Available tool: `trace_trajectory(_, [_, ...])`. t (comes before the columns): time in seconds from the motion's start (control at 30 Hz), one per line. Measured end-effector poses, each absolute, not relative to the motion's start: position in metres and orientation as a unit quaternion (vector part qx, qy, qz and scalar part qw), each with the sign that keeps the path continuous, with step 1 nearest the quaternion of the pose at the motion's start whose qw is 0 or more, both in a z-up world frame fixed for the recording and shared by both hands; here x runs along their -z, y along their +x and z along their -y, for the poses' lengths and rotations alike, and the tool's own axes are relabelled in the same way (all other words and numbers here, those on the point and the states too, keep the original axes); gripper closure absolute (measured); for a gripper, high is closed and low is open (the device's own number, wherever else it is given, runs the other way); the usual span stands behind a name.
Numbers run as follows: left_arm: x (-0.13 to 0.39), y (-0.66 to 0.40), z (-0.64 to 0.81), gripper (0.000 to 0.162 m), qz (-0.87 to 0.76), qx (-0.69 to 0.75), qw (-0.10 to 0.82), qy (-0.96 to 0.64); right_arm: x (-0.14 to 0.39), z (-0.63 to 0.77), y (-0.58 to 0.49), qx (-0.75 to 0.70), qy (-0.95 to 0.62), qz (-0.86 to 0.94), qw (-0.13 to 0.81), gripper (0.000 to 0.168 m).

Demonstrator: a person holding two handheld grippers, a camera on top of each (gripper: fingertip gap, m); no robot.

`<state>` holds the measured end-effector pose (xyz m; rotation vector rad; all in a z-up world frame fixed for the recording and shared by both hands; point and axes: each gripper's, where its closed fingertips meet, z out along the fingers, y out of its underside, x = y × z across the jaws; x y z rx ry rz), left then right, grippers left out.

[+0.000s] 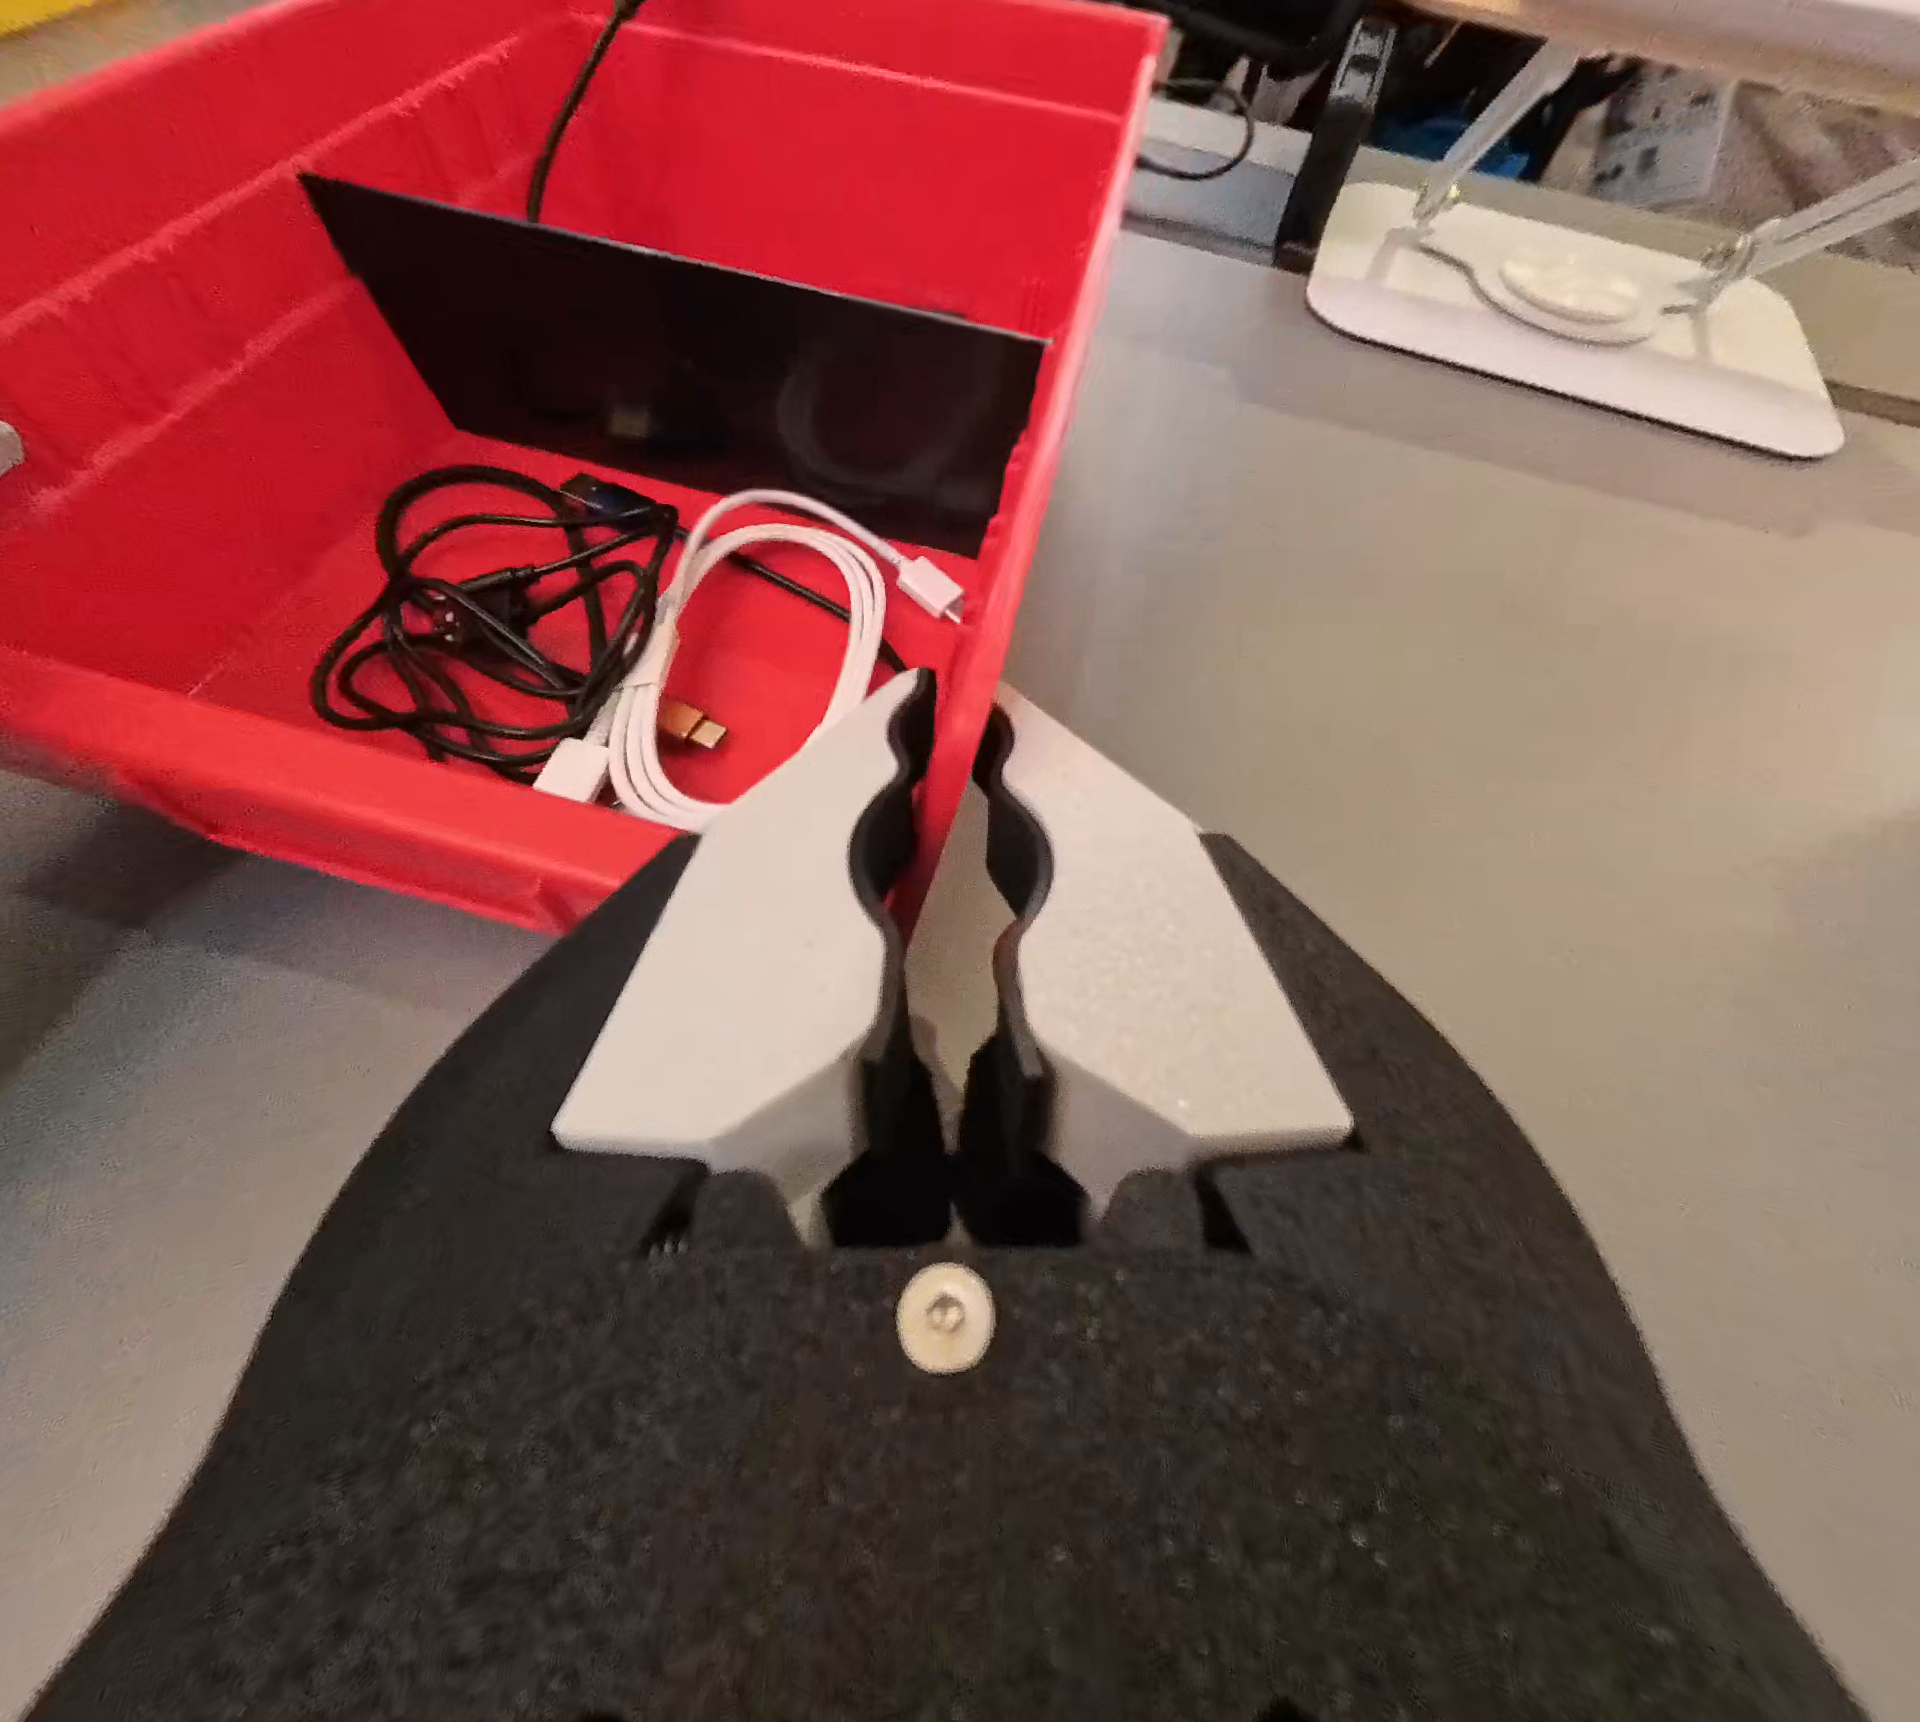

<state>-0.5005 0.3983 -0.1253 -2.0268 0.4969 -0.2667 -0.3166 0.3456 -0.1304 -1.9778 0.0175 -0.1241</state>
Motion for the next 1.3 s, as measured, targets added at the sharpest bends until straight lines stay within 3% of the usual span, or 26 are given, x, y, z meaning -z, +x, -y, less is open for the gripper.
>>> trace_trajectory(0.13, [0.126,-0.499,-0.401,0.158,-0.188,0.124,0.498,-0.837,0.132,-0.346,-0.318,0.032,-0.840,0.017,0.541,0.160])
trace_trajectory(0.23, [0.128,-0.501,-0.400,0.158,-0.178,0.122,0.499,-0.839,0.123,-0.334,-0.324,-0.064,-0.840,0.048,0.536,0.156])
trace_trajectory(0.3, [0.127,-0.509,-0.403,0.145,-0.154,0.104,0.505,-0.843,0.106,-0.312,-0.323,-0.144,-0.822,0.073,0.546,0.155])
trace_trajectory(0.4, [0.126,-0.511,-0.400,0.140,-0.150,0.108,0.506,-0.843,0.077,-0.274,-0.284,-0.194,-0.788,0.063,0.581,0.153])
trace_trajectory(0.57, [0.103,-0.521,-0.388,0.134,-0.112,0.099,0.536,-0.831,0.054,-0.199,-0.139,-0.064,-0.759,0.047,0.647,0.139])
trace_trajectory(0.7, [0.066,-0.515,-0.350,0.142,-0.113,0.103,0.612,-0.776,0.071,-0.121,0.000,0.067,-0.751,-0.039,0.656,0.129])
trace_trajectory(0.83, [0.076,-0.481,-0.314,0.151,-0.142,0.141,0.621,-0.758,0.083,-0.081,0.091,0.107,-0.751,-0.144,0.635,0.124])
trace_trajectory(1.07, [0.114,-0.418,-0.308,0.151,-0.235,0.226,0.545,-0.772,0.107,-0.099,0.109,0.080,-0.771,-0.184,0.604,0.124])
trace_trajectory(1.3, [0.124,-0.415,-0.311,0.145,-0.190,0.311,0.459,-0.810,0.118,-0.107,0.092,0.072,-0.794,-0.167,0.581,0.125])
